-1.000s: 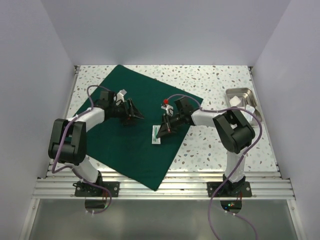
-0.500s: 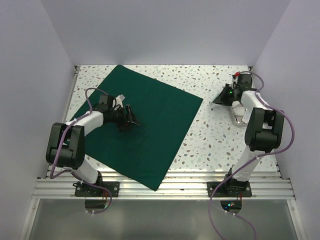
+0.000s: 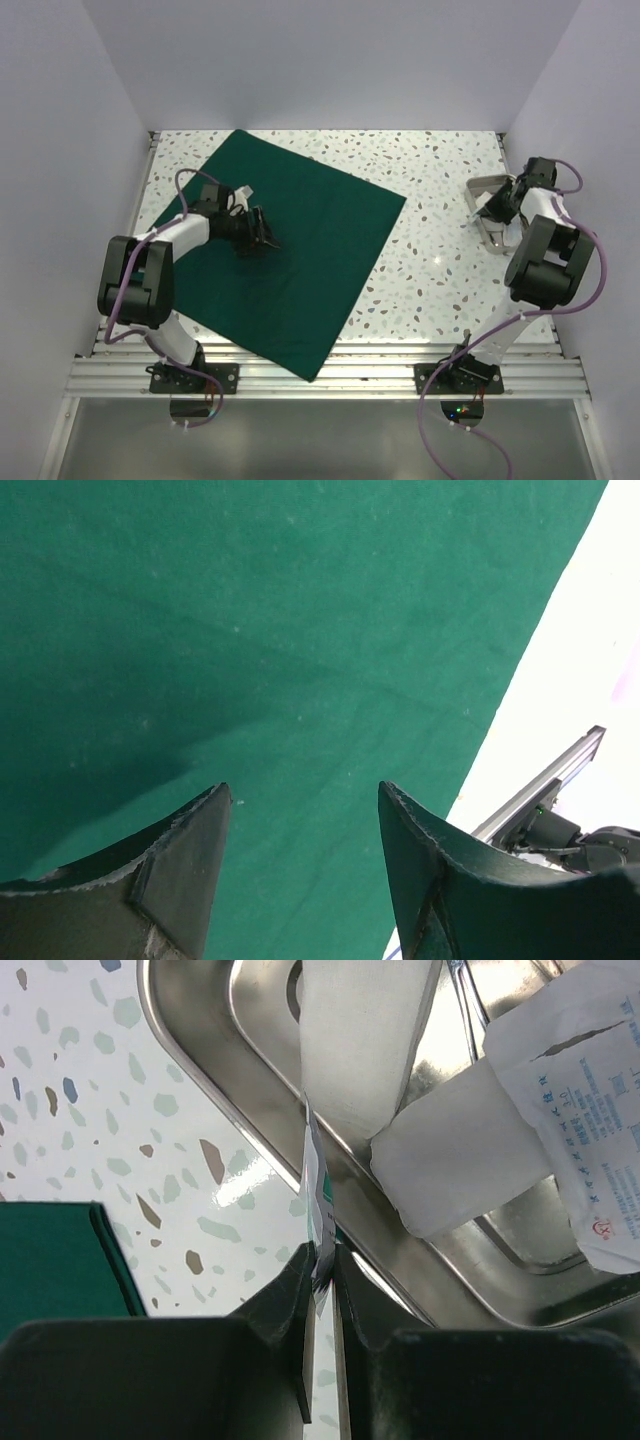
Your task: Prepare the surgical pack
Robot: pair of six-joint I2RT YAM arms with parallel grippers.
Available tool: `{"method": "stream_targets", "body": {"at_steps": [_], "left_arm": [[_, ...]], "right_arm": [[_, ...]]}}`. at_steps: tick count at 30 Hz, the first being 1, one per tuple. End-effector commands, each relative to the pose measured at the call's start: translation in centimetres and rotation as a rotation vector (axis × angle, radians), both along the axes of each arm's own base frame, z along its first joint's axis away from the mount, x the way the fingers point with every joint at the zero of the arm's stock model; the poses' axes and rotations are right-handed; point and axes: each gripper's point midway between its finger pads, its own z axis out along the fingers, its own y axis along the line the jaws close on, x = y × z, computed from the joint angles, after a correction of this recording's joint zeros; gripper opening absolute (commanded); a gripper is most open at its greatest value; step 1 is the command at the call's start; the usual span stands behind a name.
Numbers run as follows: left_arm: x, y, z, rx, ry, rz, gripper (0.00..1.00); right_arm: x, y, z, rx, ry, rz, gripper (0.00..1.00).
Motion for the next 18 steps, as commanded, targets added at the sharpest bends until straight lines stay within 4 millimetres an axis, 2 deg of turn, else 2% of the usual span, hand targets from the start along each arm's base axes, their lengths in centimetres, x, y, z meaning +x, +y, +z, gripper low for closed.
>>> {"method": "stream_targets", "body": {"at_steps": [1, 5, 6, 8, 10, 13, 18], "left_arm": [[0.8, 0.2, 0.5, 0.023, -0.023, -0.026, 0.64], [0.8, -0.1, 0.5, 0.005, -0.012, -0.026, 0.64], [0.8, -0.1, 0.4, 0.003, -0.008, -0.024, 0.64], [0.7, -0.2, 0.2, -0.002, -0.002, -0.023, 0.64], [0.8, -0.3, 0.2, -0.005, -0.006, -0.022, 0.63], [0.7, -0.5, 0.0, -0.020, 0.001, -0.022, 0.63], [0.9, -0.5, 0.2, -0.019, -0.006, -0.025, 0.63]], "right_arm": [[0.7, -1.0, 1.0, -0.026, -0.041, 0.010, 0.11], [1.3, -0.4, 2.2, 0.022, -0.096, 0.030, 0.10], [1.4, -0.3, 3.0, 0.017, -0.119, 0.031, 0.10], [1.4, -0.8, 3.9, -0.013, -0.140, 0.005, 0.10], [1.1, -1.5, 4.8, -0.049, -0.145, -0.016, 0.10], [0.7, -3.7, 5.5, -0.142, -0.122, -0.055, 0.10], [0.2, -6.1, 5.0, -0.243, -0.038, -0.075, 0.11]]}}
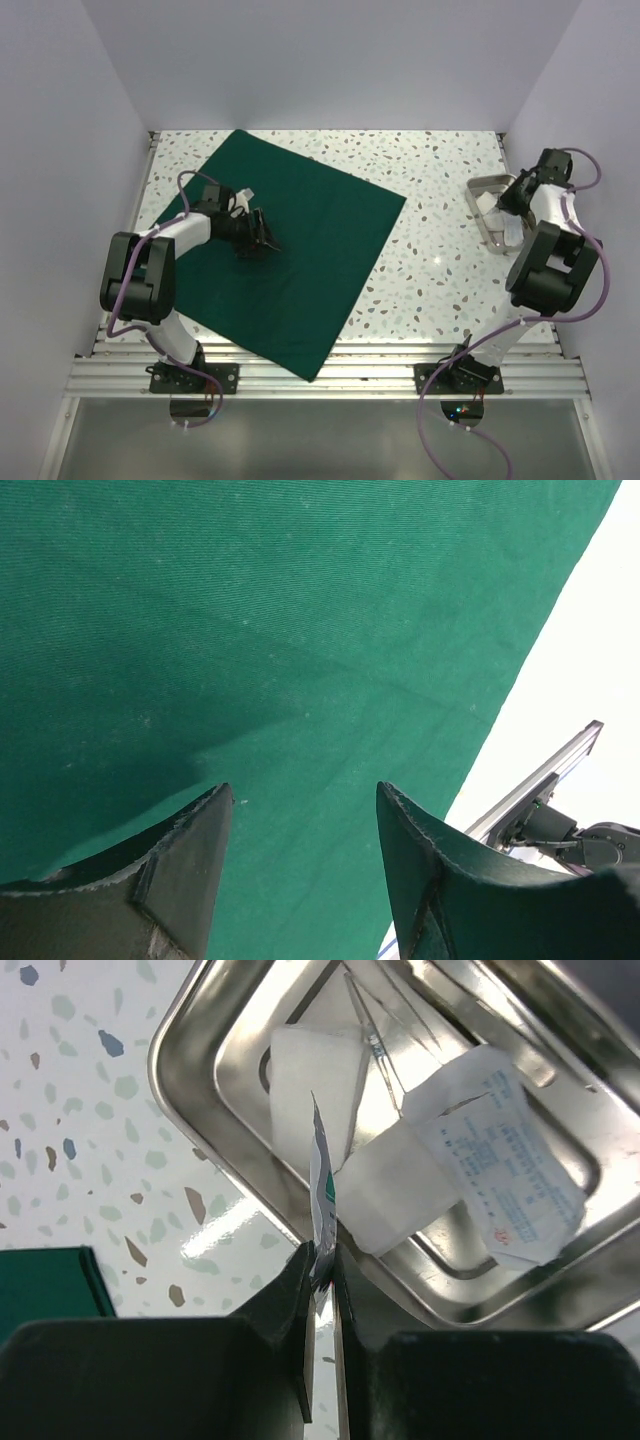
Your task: Prepare the surgical pack
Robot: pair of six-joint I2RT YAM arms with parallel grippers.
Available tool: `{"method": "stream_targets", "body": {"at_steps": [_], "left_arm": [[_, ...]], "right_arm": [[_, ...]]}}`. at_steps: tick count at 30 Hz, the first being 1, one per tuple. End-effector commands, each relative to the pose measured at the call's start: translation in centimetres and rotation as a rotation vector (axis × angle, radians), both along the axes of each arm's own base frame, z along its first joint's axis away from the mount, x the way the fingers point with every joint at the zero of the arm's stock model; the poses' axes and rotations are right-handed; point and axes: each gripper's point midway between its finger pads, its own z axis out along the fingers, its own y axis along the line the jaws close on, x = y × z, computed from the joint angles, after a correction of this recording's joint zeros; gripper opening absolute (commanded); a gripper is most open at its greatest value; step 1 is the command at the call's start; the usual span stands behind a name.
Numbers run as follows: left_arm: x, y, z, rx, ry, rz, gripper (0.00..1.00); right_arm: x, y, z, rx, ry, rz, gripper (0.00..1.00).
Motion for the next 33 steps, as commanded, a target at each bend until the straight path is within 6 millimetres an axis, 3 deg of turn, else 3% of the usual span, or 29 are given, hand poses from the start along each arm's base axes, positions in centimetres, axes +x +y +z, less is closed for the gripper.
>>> {"method": "stream_targets", "body": {"at_steps": [1, 3, 6, 13, 18, 23, 27, 33], "left_arm": [[1.0, -0.4, 1.0, -0.018, -0.049, -0.019, 0.63], [0.9, -0.3, 0.9, -0.015, -0.043, -0.021, 0.63], [0.6, -0.3, 0.6, -0.012, -0.038, -0.021, 0.63], [0.4, -0.5, 0.0, -0.030, -0.019, -0.022, 0.63], [0.9, -0.6, 0.1, -0.030, -0.022, -0.026, 0.63], [1.1, -0.7, -0.2, -0.035, -0.007, -0.029, 0.63], [1.2, -0.8, -0.1, -0.040, -0.011, -0.031, 0.63], [0.4, -0.8, -0.4, -0.046, 0.002, -0.030, 0.63]], "right_arm": [[0.1, -3.1, 2.1, -0.143, 0.024, -0.015, 0.11], [-0.4, -3.3, 0.5, -0.146, 0.093, 0.002, 0.11], [-0.6, -3.8, -0.3, -0.169, 0.139, 0.024, 0.11], [-1.9, -1.6, -3.5, -0.088, 0.200, 0.120, 0.10], [-1.8, 1.3, -3.2, -0.021, 0.162, 0.157, 0.10], [-1.1, 6.3, -3.0, 0.058, 0.124, 0.223, 0.10], [0.0, 6.1, -1.9, 0.064, 0.094, 0.219, 0.10], [-0.3, 5.0, -2.6, 0.093, 0.107, 0.217, 0.11]]}}
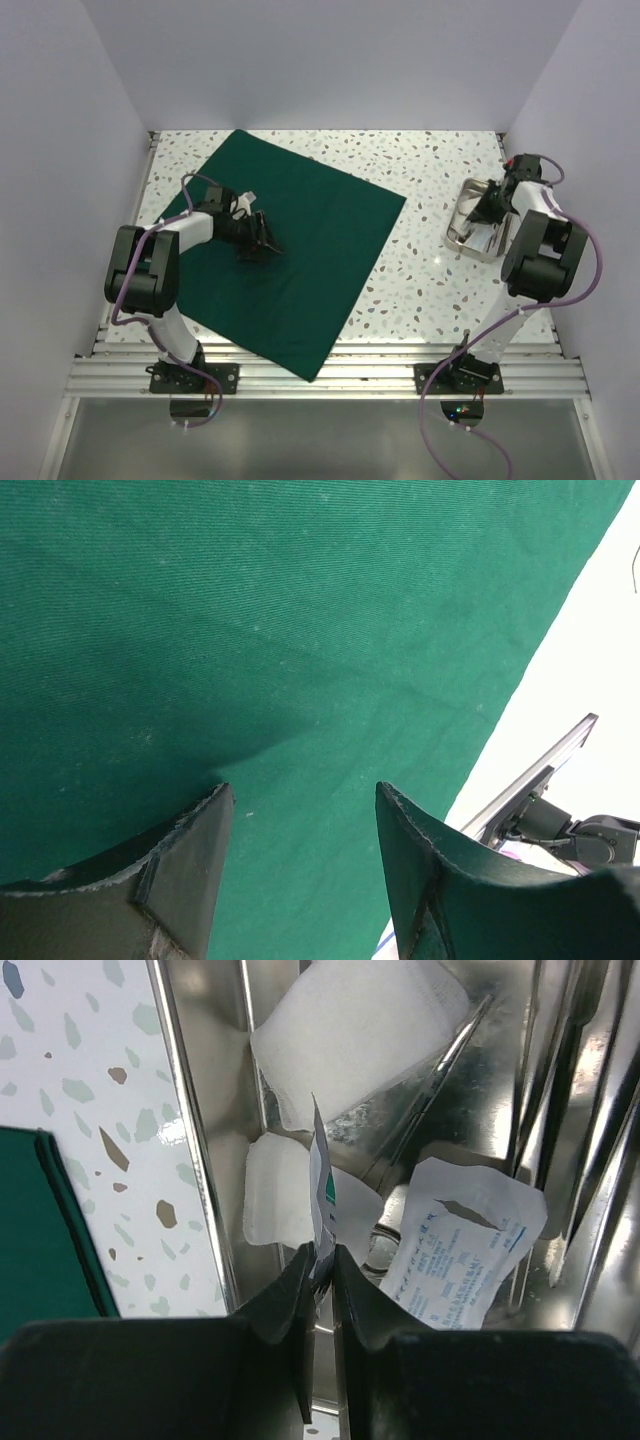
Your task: Prepare the surgical pack
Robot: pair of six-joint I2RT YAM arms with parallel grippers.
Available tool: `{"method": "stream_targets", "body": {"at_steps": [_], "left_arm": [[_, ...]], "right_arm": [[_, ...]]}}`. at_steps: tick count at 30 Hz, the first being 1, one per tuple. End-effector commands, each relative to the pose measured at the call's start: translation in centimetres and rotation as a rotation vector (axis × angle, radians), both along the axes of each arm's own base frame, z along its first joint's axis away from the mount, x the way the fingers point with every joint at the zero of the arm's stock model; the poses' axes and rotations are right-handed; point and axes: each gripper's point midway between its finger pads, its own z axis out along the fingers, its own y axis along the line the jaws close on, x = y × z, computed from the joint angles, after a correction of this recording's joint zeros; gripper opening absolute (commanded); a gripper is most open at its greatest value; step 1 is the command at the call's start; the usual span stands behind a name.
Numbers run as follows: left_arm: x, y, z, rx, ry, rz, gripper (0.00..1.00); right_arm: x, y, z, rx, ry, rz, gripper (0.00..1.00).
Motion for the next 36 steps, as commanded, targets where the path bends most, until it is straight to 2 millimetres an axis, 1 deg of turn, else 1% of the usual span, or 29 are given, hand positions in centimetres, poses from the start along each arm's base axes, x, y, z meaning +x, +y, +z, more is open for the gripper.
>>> {"method": "stream_targets", "body": {"at_steps": [1, 3, 5, 7, 9, 10, 12, 14, 16, 17, 19, 20, 21, 23, 24, 26, 27, 28, 29, 30, 31, 32, 33, 34, 35, 36], "left_arm": [[0.5, -0.4, 0.8, -0.029, -0.042, -0.018, 0.63], [0.3, -0.4, 0.8, -0.027, -0.046, -0.020, 0.63], [-0.1, -0.4, 0.6, -0.026, -0.039, -0.022, 0.63], [-0.3, -0.4, 0.7, -0.031, -0.039, -0.028, 0.63], [-0.3, -0.5, 0.8, -0.034, -0.040, -0.029, 0.63], [-0.3, -0.5, 0.8, -0.037, -0.041, -0.032, 0.63], [-0.3, -0.5, 1.0, -0.037, -0.041, -0.035, 0.63], [-0.3, -0.6, 1.2, -0.035, -0.040, -0.042, 0.63], [-0.1, -0.7, 1.5, -0.029, -0.048, -0.047, 0.63], [-0.1, -0.8, 1.7, -0.028, -0.050, -0.050, 0.63], [-0.1, -0.9, 2.0, -0.011, -0.056, -0.056, 0.63], [-0.4, -0.8, 2.1, -0.006, -0.048, -0.059, 0.62], [-0.2, -0.9, 2.5, -0.001, -0.060, -0.060, 0.62], [-0.4, -0.7, 2.7, 0.014, -0.056, -0.051, 0.62], [-0.1, -0.5, 3.3, 0.022, -0.073, -0.046, 0.61], [0.0, 0.1, 3.7, 0.058, -0.074, -0.028, 0.61], [0.3, 0.2, 4.4, 0.070, -0.095, -0.021, 0.61], [0.6, 0.6, 4.7, 0.095, -0.102, -0.003, 0.61], [0.6, 0.9, 5.0, 0.108, -0.103, 0.005, 0.61], [0.9, 1.0, 5.9, 0.118, -0.128, 0.017, 0.61], [1.1, 1.6, 6.2, 0.149, -0.135, 0.042, 0.61], [0.9, 2.0, 6.4, 0.171, -0.128, 0.056, 0.61], [1.0, 2.4, 7.2, 0.188, -0.148, 0.073, 0.61], [1.1, 3.1, 7.2, 0.229, -0.152, 0.103, 0.61], [0.6, 3.7, 7.2, 0.255, -0.138, 0.118, 0.61], [0.3, 4.1, 7.7, 0.274, -0.147, 0.132, 0.61]], "right_arm": [[0.7, -1.1, 1.5, 0.028, -0.043, -0.007, 0.11], [0.1, -1.1, 0.5, 0.058, -0.021, 0.004, 0.13], [-0.3, -0.7, 0.1, 0.091, -0.011, 0.013, 0.14], [-0.7, -0.7, -0.3, 0.103, 0.003, 0.010, 0.18], [-0.9, -0.8, -0.3, 0.103, 0.006, -0.003, 0.26], [-1.0, -0.9, -0.3, 0.102, 0.006, -0.013, 0.34], [-1.0, -1.0, 0.1, 0.099, 0.000, -0.027, 0.36], [-1.5, -1.6, 0.3, 0.065, 0.028, -0.061, 0.43], [-1.8, -2.3, 1.0, 0.039, 0.037, -0.103, 0.47], [-2.3, -2.7, 1.2, 0.016, 0.062, -0.125, 0.49], [-2.1, -3.2, 2.8, -0.009, 0.040, -0.151, 0.49], [-2.1, -3.2, 3.3, -0.016, 0.036, -0.152, 0.49], [-1.4, -2.9, 4.5, -0.038, 0.010, -0.136, 0.49], [-0.6, -1.8, 6.0, -0.060, -0.013, -0.090, 0.49], [0.6, 0.1, 7.2, -0.077, -0.049, -0.027, 0.48], [1.9, 2.9, 8.5, -0.074, -0.095, 0.046, 0.47], [2.7, 6.5, 8.8, -0.063, -0.115, 0.127, 0.45], [3.0, 8.7, 9.0, -0.043, -0.128, 0.180, 0.43], [3.5, 10.9, 8.9, -0.032, -0.142, 0.227, 0.42], [3.5, 15.2, 8.8, -0.014, -0.151, 0.328, 0.41], [3.4, 17.3, 8.5, -0.002, -0.152, 0.375, 0.38], [3.7, 19.1, 8.4, 0.001, -0.170, 0.420, 0.37], [3.3, 22.5, 7.3, 0.016, -0.158, 0.496, 0.36], [3.2, 24.0, 6.8, 0.029, -0.157, 0.531, 0.33], [3.1, 25.6, 6.2, 0.049, -0.153, 0.567, 0.31], [2.8, 27.8, 5.8, 0.066, -0.146, 0.602, 0.29]]}}
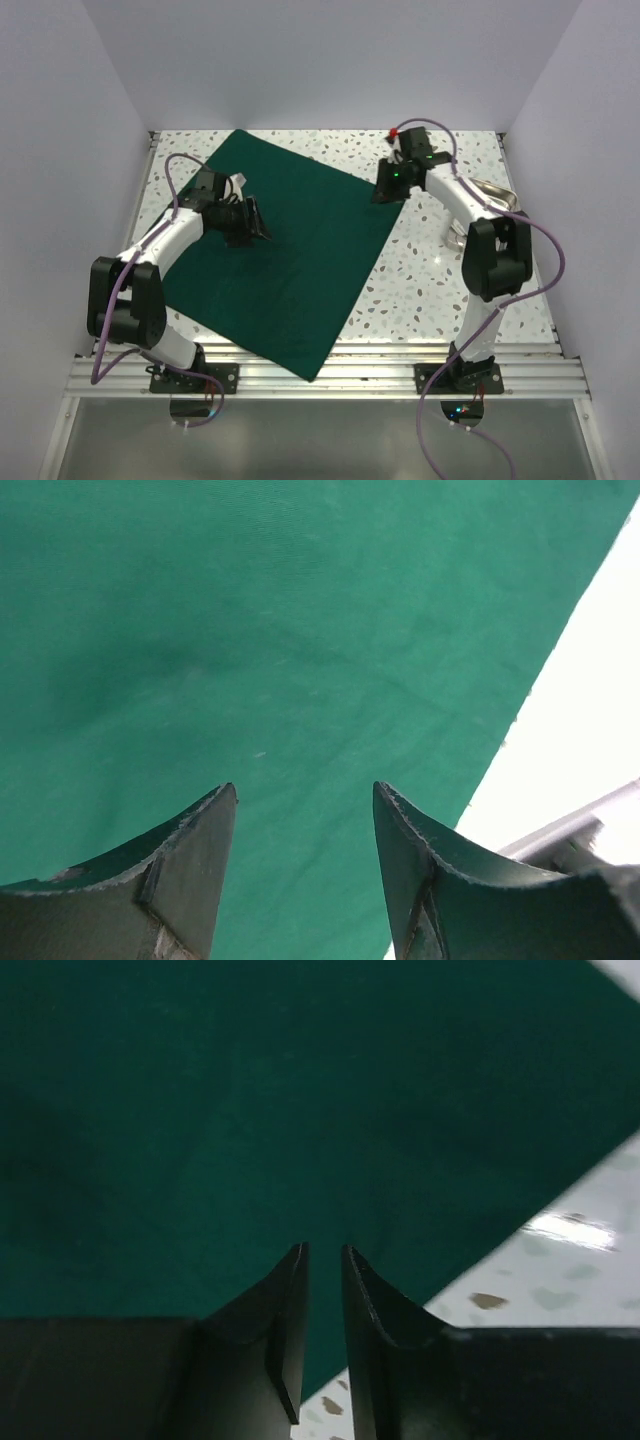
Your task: Prepare the surgical pack
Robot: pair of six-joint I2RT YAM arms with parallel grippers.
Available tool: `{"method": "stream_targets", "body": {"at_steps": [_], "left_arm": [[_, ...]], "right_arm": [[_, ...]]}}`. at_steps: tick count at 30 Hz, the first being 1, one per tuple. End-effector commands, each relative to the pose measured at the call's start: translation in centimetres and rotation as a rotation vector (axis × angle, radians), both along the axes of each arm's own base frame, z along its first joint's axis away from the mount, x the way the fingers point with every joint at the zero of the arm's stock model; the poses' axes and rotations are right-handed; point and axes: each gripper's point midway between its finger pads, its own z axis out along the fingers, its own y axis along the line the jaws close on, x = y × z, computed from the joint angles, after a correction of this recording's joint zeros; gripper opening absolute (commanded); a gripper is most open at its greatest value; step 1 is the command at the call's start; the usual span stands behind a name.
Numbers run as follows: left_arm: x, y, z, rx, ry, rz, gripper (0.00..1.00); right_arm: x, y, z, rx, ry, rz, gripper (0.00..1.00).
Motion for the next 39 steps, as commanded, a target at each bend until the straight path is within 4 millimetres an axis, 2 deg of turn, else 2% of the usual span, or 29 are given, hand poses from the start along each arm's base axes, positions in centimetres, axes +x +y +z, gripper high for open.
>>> {"method": "stream_targets", "body": {"at_steps": [1, 3, 4, 5, 7, 9, 11, 13, 16, 17, 19, 24, 26, 27, 28, 32, 36, 39], "left_arm": [[-0.3, 2.9, 1.7, 0.146, -0.030, 0.101, 0.61], [-1.1, 3.8, 1.7, 0.188, -0.010, 0.127, 0.61], [-1.3, 4.5, 1.5, 0.223, -0.004, 0.149, 0.61], [-1.8, 4.8, 1.3, 0.237, 0.008, 0.156, 0.60], [-2.2, 5.2, 1.0, 0.253, 0.021, 0.170, 0.60], [-2.5, 5.5, 1.1, 0.261, 0.024, 0.185, 0.60], [-2.5, 5.7, 1.2, 0.268, 0.024, 0.198, 0.60], [-2.2, 5.8, 1.5, 0.275, 0.021, 0.209, 0.60], [-1.6, 5.9, 1.5, 0.285, 0.023, 0.217, 0.60], [-1.3, 6.0, 1.7, 0.288, 0.020, 0.220, 0.60], [-1.1, 6.1, 1.4, 0.298, 0.033, 0.223, 0.60], [0.2, 6.3, 0.8, 0.327, 0.061, 0.235, 0.60], [0.6, 6.4, 0.1, 0.342, 0.088, 0.234, 0.60], [0.7, 6.5, -0.3, 0.353, 0.097, 0.237, 0.60], [0.6, 6.6, -1.2, 0.366, 0.131, 0.232, 0.60], [1.3, 6.7, -2.6, 0.384, 0.163, 0.232, 0.58], [1.9, 8.2, -4.2, 0.459, 0.200, 0.254, 0.58], [2.1, 10.4, -5.1, 0.530, 0.230, 0.298, 0.57]], "right_arm": [[0.0, 4.5, -2.4, 0.052, 0.044, 0.090, 0.22], [-0.5, 7.3, -3.4, 0.091, 0.065, 0.135, 0.15], [-0.9, 8.1, -5.3, 0.099, 0.107, 0.145, 0.13], [-1.2, 9.2, -6.0, 0.115, 0.116, 0.167, 0.08], [-1.7, 9.6, -8.6, 0.097, 0.168, 0.164, 0.06], [-2.5, 8.7, -10.7, 0.042, 0.221, 0.150, 0.05], [-3.4, 7.0, -12.9, -0.047, 0.267, 0.134, 0.06], [-4.0, 4.4, -14.5, -0.173, 0.300, 0.099, 0.08], [-5.3, 0.3, -16.1, -0.250, 0.367, 0.020, 0.12], [-5.6, -0.6, -16.3, -0.255, 0.378, -0.003, 0.12], [-5.7, -0.4, -16.2, -0.154, 0.382, 0.006, 0.15], [-6.6, -1.5, -15.2, -0.172, 0.405, -0.067, 0.16], [-7.2, -2.7, -15.1, -0.193, 0.413, -0.108, 0.17], [-7.1, -3.2, -14.4, -0.189, 0.396, -0.131, 0.17], [-7.2, -3.7, -14.3, -0.188, 0.393, -0.153, 0.17], [-7.9, -6.1, -13.2, -0.165, 0.390, -0.232, 0.19], [-8.2, -7.7, -12.6, -0.177, 0.384, -0.258, 0.20], [-8.5, -9.0, -12.6, -0.197, 0.387, -0.263, 0.22]]}}
